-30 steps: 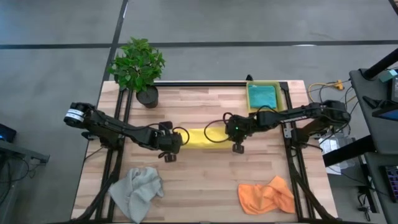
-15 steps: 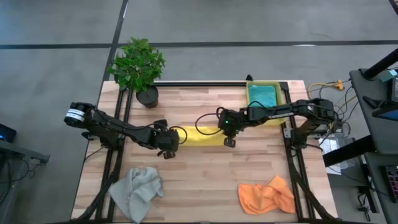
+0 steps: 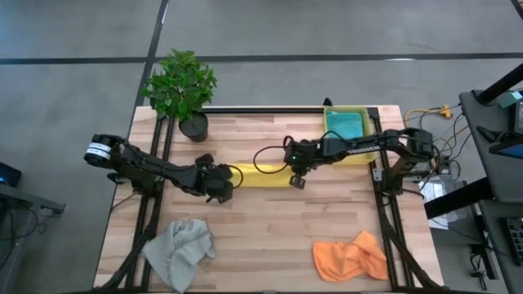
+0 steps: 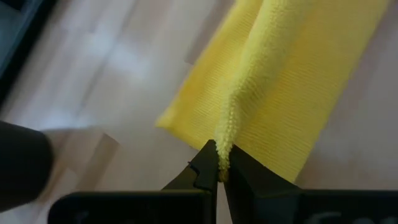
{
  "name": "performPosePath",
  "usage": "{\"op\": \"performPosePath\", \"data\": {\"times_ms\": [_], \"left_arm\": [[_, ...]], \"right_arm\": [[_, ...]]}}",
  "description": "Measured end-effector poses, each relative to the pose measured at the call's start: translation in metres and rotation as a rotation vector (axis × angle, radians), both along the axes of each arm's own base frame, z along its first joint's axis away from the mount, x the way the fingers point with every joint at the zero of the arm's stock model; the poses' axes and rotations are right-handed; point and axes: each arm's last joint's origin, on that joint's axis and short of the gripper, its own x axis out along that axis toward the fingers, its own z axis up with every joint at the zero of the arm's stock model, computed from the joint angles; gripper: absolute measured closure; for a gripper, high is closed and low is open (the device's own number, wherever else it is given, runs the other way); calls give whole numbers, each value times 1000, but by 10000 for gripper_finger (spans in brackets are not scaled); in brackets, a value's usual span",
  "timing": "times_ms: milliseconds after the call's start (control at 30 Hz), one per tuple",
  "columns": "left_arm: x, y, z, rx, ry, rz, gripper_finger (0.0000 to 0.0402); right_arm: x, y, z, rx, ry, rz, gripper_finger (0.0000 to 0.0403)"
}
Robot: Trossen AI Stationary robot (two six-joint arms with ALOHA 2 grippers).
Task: Fold microfiber towels
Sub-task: Fold the yellow microfiber towel
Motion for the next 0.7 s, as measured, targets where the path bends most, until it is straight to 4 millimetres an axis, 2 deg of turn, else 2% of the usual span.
{"op": "performPosePath", "data": {"times_ms": [500, 600, 700], "left_arm": [[3, 33, 0, 35, -27, 137, 401], [3, 40, 0, 35, -31, 165, 387], [2, 45, -1, 36, -27, 187, 356]], "right_arm": [[0, -14, 4, -26, -24, -37, 394], [0, -17, 4, -23, -24, -40, 394], [-1, -21, 0, 0, -9, -45, 386]]}}
